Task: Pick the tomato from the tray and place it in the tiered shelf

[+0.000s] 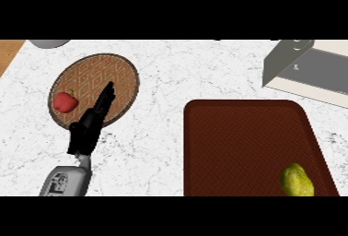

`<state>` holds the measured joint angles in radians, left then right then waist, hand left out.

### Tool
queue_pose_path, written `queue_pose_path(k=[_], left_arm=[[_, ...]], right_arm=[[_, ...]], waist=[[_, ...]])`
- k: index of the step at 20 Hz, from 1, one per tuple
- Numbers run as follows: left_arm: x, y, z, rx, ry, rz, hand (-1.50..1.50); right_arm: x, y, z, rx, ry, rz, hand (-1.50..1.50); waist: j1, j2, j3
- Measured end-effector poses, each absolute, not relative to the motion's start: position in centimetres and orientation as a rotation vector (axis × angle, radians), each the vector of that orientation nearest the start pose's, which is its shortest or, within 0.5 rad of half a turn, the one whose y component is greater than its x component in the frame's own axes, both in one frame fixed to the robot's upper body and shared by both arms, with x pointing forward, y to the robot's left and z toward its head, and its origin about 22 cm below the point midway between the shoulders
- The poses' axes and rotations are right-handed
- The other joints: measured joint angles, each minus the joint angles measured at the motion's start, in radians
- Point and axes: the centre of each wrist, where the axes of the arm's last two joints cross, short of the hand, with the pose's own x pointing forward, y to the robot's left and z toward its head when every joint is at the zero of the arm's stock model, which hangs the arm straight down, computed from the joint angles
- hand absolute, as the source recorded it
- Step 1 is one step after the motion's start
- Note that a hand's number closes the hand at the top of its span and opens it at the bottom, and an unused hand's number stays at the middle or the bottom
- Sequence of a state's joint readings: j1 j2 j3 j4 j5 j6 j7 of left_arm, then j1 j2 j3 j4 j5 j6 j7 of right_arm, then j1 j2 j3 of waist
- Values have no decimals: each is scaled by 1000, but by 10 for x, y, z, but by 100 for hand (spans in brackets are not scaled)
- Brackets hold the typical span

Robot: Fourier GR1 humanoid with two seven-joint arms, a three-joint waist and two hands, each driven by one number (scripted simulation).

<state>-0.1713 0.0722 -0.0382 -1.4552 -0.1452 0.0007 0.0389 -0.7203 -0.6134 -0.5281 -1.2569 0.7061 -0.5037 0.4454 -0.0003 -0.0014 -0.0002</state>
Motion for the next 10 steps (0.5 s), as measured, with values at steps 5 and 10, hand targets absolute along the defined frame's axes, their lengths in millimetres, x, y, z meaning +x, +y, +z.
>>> queue_pose_path(k=[5,10], left_arm=[[280,224,18,112,-1572,-251,0],[282,225,14,112,-1566,-243,0]], right_arm=[[330,-416,281,-1425,-1613,-579,-150],[304,-426,308,-1357,-1696,-806,-150]], waist=[[2,0,0],[-7,-1,0]])
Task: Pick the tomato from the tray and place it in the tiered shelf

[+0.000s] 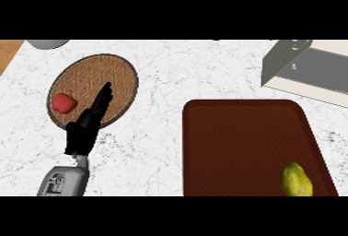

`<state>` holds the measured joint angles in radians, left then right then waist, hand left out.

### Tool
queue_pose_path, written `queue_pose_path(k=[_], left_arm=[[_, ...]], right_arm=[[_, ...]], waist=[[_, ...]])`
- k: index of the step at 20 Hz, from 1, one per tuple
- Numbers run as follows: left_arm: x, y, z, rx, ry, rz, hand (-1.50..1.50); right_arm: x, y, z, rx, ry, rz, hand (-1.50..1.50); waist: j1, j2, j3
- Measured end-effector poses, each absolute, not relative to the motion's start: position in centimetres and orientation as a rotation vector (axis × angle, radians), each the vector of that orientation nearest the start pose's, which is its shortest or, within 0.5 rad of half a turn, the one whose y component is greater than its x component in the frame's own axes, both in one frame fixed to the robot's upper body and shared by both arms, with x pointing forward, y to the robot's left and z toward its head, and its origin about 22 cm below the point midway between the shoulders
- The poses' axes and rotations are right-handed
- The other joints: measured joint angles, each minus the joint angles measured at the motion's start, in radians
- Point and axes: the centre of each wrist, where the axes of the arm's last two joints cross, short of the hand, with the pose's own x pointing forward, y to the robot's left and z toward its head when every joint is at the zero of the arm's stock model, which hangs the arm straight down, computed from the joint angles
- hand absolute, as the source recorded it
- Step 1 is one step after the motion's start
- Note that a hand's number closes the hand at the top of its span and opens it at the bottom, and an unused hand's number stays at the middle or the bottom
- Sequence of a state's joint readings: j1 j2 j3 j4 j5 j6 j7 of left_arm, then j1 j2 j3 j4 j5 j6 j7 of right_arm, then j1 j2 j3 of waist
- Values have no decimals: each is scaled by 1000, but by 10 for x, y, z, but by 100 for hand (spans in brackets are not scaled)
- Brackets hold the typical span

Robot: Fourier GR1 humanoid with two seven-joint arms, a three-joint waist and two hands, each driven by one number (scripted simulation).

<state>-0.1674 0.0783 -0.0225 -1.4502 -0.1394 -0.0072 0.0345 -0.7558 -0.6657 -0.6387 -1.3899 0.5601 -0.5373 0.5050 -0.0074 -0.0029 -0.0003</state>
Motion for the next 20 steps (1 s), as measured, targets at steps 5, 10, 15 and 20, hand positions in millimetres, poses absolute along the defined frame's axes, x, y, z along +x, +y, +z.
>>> queue_pose_path(k=[5,10,15,20], left_arm=[[280,233,9,121,-1565,-243,0],[279,231,11,137,-1561,-233,0],[277,234,12,143,-1555,-218,0],[271,236,9,147,-1556,-216,0]], right_arm=[[259,-447,324,-1341,-1646,-954,-150],[203,-477,325,-1296,-1501,-978,-150],[140,-503,312,-1283,-1398,-925,-150],[71,-521,292,-1280,-1363,-865,-150]], waist=[[-9,-2,0],[-29,-7,0],[-44,-9,1],[-45,-9,1]])
